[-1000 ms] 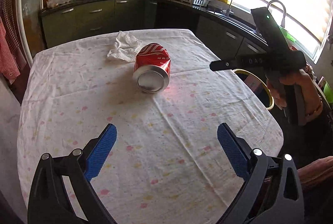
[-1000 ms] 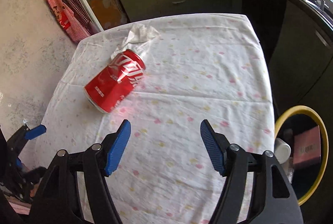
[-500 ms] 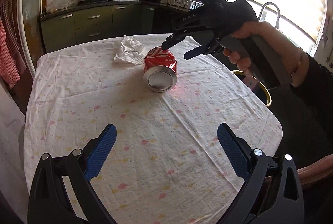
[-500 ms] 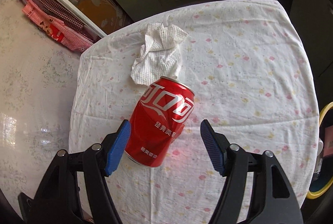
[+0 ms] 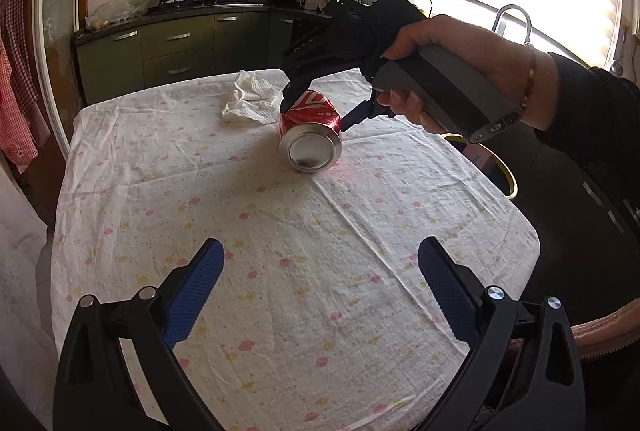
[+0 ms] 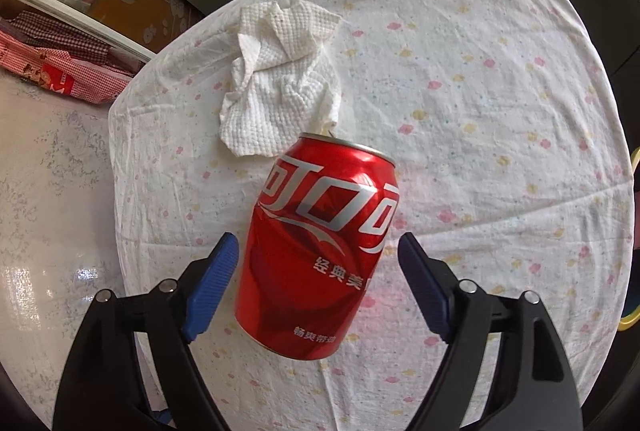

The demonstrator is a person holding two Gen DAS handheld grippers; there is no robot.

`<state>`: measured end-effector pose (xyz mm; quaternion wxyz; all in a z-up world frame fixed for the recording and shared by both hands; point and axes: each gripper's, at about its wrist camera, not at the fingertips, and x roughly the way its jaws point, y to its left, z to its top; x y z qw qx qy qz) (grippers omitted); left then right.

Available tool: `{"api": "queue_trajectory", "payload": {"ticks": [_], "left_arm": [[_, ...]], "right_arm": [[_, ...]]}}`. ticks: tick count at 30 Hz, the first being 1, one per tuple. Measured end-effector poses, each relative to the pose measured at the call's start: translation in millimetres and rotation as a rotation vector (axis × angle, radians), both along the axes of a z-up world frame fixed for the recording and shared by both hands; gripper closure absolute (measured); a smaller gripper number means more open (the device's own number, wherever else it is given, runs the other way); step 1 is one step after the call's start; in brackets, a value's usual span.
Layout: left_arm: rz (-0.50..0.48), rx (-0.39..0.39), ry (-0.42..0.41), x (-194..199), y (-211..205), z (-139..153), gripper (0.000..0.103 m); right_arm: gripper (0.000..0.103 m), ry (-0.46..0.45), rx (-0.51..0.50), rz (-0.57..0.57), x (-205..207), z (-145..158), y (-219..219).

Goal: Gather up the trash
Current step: 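Move the right gripper to the red can and grasp it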

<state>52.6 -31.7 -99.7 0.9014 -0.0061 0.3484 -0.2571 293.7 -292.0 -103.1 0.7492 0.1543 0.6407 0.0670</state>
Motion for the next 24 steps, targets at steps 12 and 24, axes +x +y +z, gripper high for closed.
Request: {"api": "queue_trajectory", "payload": {"ticks": [12, 24], "left_arm": [[0.004, -0.019, 0.021, 2, 4, -8, 0.007], [0.007, -0.031, 0.038, 6, 6, -13, 0.007]], "right_arm": [[0.026, 0.1, -0.102, 0.116, 13, -11, 36], [0.027, 0.02, -0.444, 0.418, 11, -9, 64]]}}
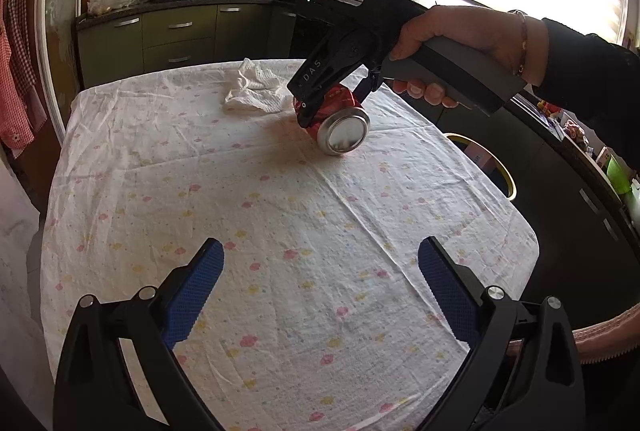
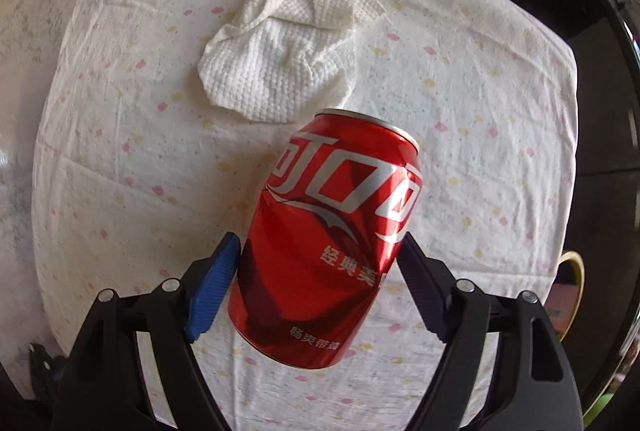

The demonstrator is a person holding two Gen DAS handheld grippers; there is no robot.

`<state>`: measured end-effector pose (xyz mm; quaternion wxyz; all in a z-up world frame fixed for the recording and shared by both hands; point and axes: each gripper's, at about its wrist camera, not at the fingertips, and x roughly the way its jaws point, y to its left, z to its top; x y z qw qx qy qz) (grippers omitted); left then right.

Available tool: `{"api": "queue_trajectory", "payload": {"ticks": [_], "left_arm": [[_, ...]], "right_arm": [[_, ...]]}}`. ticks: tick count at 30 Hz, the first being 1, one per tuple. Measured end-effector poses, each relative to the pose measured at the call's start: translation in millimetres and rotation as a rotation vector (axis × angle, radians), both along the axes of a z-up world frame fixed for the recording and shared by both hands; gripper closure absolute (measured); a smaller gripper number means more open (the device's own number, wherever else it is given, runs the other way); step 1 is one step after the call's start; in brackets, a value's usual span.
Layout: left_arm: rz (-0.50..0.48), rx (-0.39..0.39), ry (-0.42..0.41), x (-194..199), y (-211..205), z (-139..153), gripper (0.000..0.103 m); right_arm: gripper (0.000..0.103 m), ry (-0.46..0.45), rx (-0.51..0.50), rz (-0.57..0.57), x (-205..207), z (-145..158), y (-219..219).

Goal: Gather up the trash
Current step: 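Move the right gripper to the red can and grasp it, then carry the red can over the yellow bin and open the right gripper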

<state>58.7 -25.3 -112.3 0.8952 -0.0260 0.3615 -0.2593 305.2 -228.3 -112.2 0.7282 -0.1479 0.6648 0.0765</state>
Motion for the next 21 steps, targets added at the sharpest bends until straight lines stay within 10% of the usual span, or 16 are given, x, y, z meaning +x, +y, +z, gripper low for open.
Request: {"api": "queue_trajectory", "payload": {"ticks": [9, 21], "left_arm": [[-0.006, 0.009, 0.005, 3, -5, -1, 0.007], [-0.019, 0.023, 0.008, 5, -12, -1, 0.007]], "right_arm": [[0.019, 0.085, 0.267, -0.18, 13, 15, -41], [0.037, 0.071, 0.218, -0.183, 3, -13, -44]]}}
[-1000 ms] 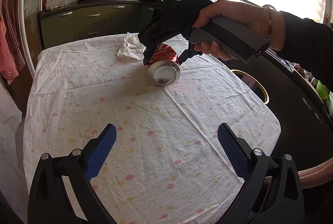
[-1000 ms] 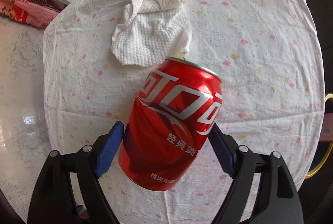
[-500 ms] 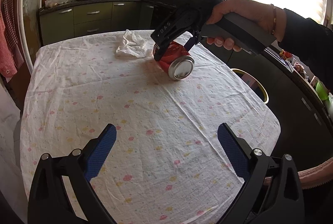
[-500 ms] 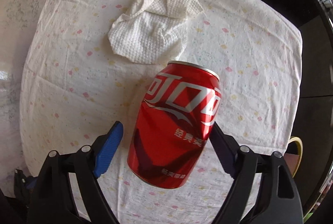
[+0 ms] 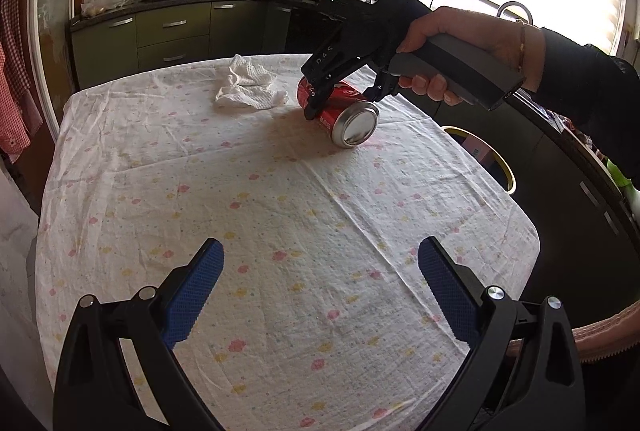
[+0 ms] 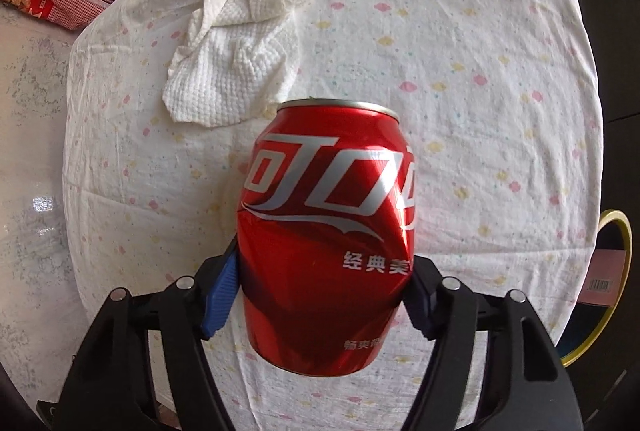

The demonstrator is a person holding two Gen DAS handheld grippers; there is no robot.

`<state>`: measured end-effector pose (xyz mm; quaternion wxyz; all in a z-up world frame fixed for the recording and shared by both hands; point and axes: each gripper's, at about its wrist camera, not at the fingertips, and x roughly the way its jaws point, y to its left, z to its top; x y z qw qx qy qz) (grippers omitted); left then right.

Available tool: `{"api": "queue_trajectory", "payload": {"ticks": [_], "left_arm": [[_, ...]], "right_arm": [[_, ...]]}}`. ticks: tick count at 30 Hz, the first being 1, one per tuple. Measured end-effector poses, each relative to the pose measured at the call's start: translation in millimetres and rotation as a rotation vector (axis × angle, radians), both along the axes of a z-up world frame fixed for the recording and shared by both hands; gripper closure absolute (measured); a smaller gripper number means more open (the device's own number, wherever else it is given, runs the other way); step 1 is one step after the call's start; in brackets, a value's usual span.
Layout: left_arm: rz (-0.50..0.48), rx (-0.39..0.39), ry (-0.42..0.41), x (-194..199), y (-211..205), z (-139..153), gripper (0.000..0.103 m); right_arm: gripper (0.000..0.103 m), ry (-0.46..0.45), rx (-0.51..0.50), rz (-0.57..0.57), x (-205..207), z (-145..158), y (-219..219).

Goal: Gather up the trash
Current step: 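Carry the red can over the yellow bin and open the right gripper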

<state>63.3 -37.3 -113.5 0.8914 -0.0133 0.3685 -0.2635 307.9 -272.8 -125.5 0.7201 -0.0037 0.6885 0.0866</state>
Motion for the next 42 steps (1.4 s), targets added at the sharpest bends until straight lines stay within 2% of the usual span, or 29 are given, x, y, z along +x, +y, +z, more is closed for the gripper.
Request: {"api": "queue_trajectory", "payload": {"ticks": [5, 11, 14, 19, 23, 28, 31, 32, 34, 39, 42], "left_arm": [[0.003, 0.0, 0.004, 1, 0, 0, 0.007], [-0.005, 0.001, 0.0, 3, -3, 2, 0.007], [-0.013, 0.01, -0.003, 4, -8, 4, 0.007], [-0.034, 0.027, -0.009, 6, -26, 8, 0.007], [-0.043, 0.041, -0.024, 10, -42, 14, 0.007], [-0.046, 0.04, -0.018, 16, -61, 19, 0.007], [-0.057, 0.054, -0.016, 17, -71, 19, 0.007], [-0.064, 0.063, -0.013, 18, -75, 19, 0.007], [-0.072, 0.075, -0.01, 19, -80, 18, 0.007], [-0.083, 0.093, 0.006, 32, -86, 17, 0.007], [-0.061, 0.136, 0.013, 53, -87, 17, 0.005]], "right_arm": [[0.037, -0.038, -0.005, 0.052, -8, 15, 9], [0.037, -0.086, 0.061, 0.086, -38, 50, -17], [0.037, -0.124, 0.073, 0.06, -50, 67, -54], [0.037, -0.178, 0.057, -0.088, -72, 76, -161], [0.037, -0.175, -0.025, -0.205, -91, 57, -246], [0.037, -0.135, -0.088, -0.245, -103, 16, -292], [0.036, -0.138, -0.133, -0.261, -105, 2, -310], [0.031, -0.145, -0.145, -0.275, -105, 0, -315], [0.03, -0.165, -0.137, -0.293, -110, 0, -322], [0.03, -0.283, -0.07, -0.287, -141, 28, -315], [0.028, -0.365, -0.009, -0.262, -166, 46, -300]]}}
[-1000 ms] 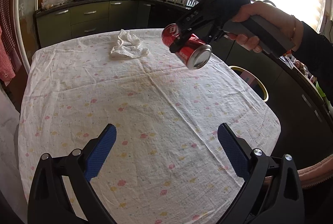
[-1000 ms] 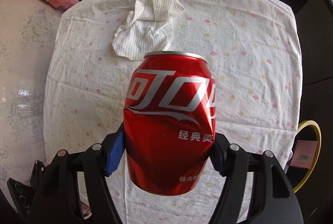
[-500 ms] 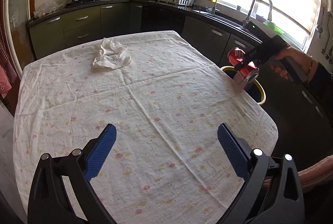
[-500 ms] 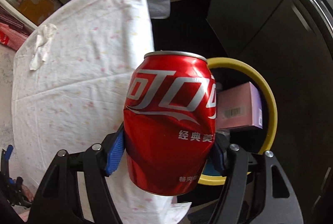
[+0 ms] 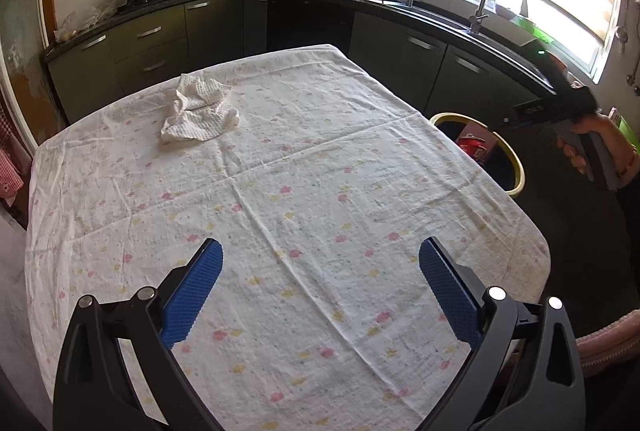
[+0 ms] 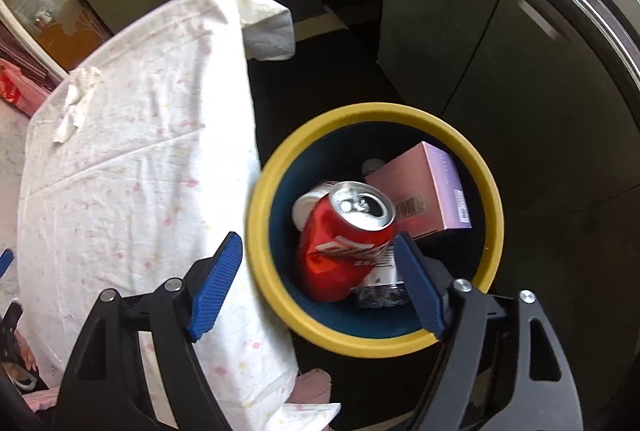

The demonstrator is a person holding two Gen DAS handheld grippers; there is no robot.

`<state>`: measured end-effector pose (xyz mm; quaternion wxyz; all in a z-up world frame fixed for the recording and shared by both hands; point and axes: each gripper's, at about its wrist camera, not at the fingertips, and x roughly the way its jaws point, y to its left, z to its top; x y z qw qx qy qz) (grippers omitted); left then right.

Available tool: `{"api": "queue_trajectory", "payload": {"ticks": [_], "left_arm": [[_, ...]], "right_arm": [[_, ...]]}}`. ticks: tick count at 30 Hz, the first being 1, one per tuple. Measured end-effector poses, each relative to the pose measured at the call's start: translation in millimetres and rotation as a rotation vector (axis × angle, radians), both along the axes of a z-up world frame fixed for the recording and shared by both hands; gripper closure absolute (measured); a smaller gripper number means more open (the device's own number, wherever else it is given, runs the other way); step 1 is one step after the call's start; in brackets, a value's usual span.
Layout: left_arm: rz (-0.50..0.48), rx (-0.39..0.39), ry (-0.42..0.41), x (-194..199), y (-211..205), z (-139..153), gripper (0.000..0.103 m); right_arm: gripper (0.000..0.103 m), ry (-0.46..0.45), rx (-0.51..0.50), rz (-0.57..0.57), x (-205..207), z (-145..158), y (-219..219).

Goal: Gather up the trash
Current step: 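Carry the red can over the yellow bin and open the right gripper, then grasp the white crumpled cloth with the left gripper and lift it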

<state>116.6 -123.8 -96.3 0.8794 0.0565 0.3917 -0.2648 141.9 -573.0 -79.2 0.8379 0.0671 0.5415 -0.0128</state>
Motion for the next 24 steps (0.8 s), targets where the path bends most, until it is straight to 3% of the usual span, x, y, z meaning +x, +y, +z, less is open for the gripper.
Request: {"api": "queue_trajectory", "payload": {"ticks": [5, 10, 15, 24], "left_arm": [[0.039, 0.049, 0.019, 57, 5, 1, 0.005], [0.112, 0.067, 0.093, 132, 7, -7, 0.005], [0.186, 0.089, 0.092, 202, 6, -15, 0.005], [0.307, 0.071, 0.14, 272, 8, -45, 0.005]], "right_arm": [[0.027, -0.075, 0.012, 0.053, -31, 13, 25], [0.027, -0.103, 0.038, 0.072, -41, 16, 35], [0.026, -0.122, 0.074, 0.078, -39, 12, 36], [0.025, -0.114, 0.091, 0.099, -41, 7, 40]]}}
